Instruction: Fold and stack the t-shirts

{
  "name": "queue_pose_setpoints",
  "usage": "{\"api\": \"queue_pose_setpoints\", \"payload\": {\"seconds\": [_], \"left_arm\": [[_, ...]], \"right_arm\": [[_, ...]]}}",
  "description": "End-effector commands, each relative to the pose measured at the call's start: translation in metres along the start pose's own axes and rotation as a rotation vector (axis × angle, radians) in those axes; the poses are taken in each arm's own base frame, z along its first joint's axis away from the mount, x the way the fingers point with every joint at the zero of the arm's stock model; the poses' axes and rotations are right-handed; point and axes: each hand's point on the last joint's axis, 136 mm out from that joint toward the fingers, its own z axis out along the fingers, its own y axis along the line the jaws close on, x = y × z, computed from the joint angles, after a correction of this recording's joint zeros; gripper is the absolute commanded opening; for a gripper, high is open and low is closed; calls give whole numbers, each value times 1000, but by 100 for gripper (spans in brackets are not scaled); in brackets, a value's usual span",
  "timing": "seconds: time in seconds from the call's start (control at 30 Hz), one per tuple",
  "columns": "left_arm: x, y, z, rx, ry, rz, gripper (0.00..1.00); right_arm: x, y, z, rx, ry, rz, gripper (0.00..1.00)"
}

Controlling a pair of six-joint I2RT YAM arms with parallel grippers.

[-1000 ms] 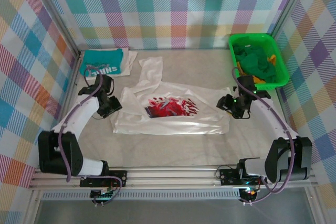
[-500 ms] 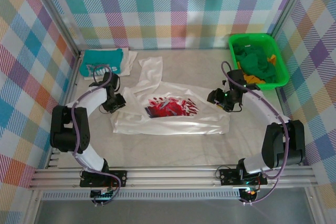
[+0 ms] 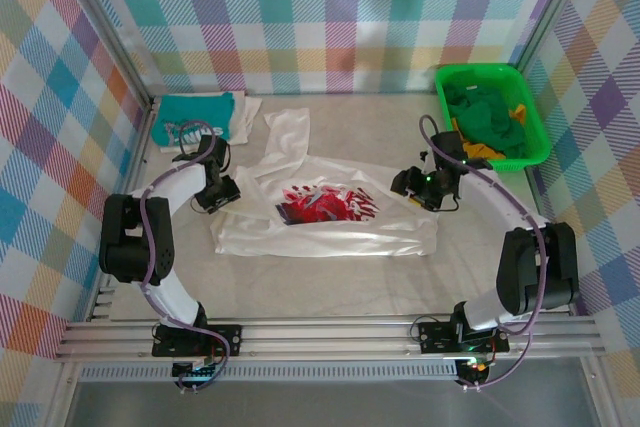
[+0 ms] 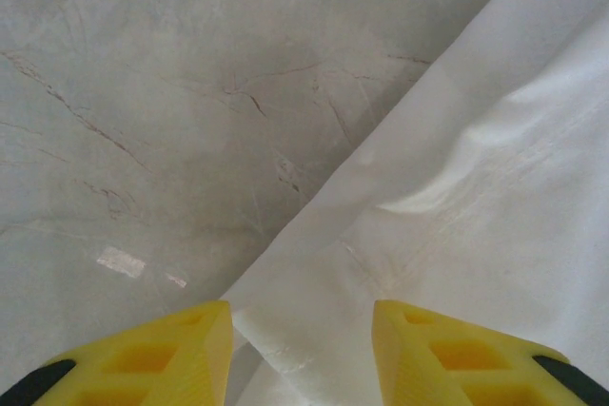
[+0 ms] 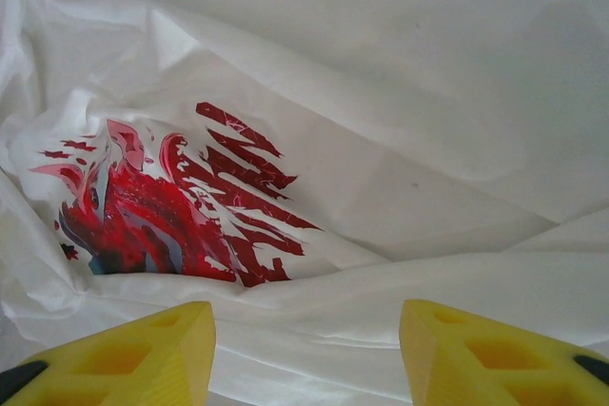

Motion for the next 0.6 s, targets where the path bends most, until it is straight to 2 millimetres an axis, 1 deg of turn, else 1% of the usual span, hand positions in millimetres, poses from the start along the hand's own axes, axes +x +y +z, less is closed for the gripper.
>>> {"api": "queue_pose_setpoints", "payload": {"seconds": [0.0,0.07,0.17,0.23,0.33,0.47,0.57], "left_arm": [[1,8,5,-29,-3,-18,43],[3,8,13,-28,6,-18,40],[2,7,16,-36,6,-19,25],[-2,6,12,-35,-9,-15,10],[-9,2,0,-45,-37,2,0],[-15,-10,-20,-47,-78,41,0],[-19,-24,-41,-50,-119,89,0]], "right_arm": [[-9,15,-3,-48,-13,-20,55],[-10,16,-2,-51,-10,-21,55],[-10,17,-2,-53,-5,-20,55],[-10,17,-3,-50,-8,-20,55],[-11,16,-3,-46,-11,-20,55],[-12,17,-3,-47,-11,-16,55],[-12,18,-3,-50,-9,-16,56]]}}
